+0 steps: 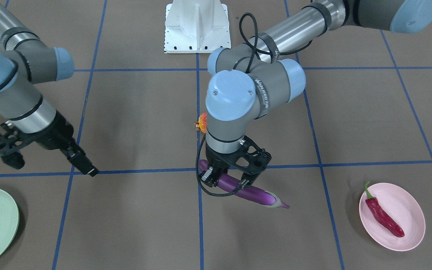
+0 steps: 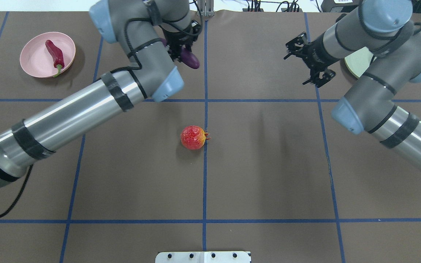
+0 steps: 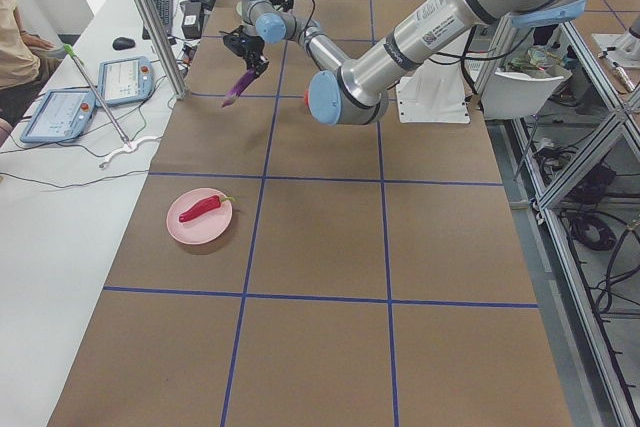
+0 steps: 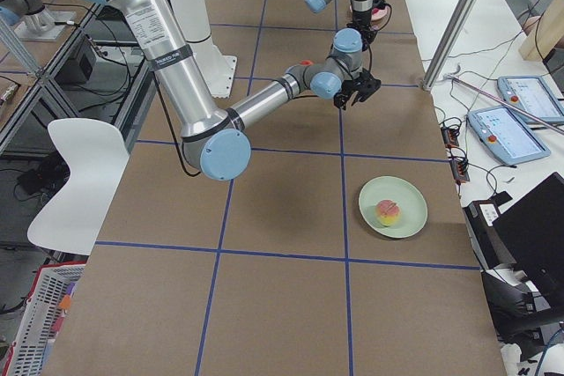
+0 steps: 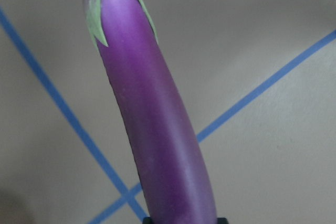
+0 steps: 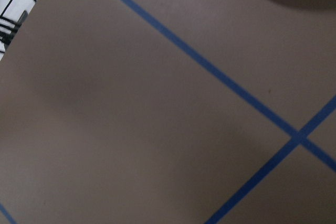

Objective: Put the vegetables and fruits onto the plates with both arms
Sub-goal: 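Carry the eggplant to the pink plate while the right gripper reaches for the pomegranate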

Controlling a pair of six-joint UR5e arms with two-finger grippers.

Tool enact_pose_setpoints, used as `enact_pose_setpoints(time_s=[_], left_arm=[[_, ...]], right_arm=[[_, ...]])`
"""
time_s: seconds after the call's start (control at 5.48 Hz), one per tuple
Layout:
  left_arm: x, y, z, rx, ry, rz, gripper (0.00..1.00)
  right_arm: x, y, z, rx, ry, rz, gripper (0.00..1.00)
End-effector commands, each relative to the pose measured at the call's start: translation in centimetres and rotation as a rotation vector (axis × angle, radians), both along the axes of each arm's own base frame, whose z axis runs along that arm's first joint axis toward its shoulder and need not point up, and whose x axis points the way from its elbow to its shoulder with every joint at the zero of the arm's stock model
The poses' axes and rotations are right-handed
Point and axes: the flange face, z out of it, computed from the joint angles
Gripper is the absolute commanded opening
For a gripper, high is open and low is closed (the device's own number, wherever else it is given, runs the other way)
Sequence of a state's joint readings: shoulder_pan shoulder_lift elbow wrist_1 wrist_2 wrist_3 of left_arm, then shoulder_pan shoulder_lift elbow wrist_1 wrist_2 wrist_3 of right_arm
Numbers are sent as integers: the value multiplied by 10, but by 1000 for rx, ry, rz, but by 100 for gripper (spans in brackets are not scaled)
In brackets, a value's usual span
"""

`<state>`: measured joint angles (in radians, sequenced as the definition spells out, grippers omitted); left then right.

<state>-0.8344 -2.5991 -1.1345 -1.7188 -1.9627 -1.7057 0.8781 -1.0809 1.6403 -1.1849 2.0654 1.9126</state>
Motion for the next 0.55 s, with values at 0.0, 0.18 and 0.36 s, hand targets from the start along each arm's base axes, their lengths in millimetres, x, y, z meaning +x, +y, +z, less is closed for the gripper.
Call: enact_pose_setpoints(time_s=[0.0,0.18,0.36], left_arm=[[-105,-42,131,143,-159,145,0],[-156,-56,182,179,-221,197,0],[-207,-65,229,215,-271,242,0]], right_arm=[[-65,54,-68,44,-77,-51,100],[-105,82,-92,41,-96,-58,100],[-142,111,-106,60,-80,-80,100]])
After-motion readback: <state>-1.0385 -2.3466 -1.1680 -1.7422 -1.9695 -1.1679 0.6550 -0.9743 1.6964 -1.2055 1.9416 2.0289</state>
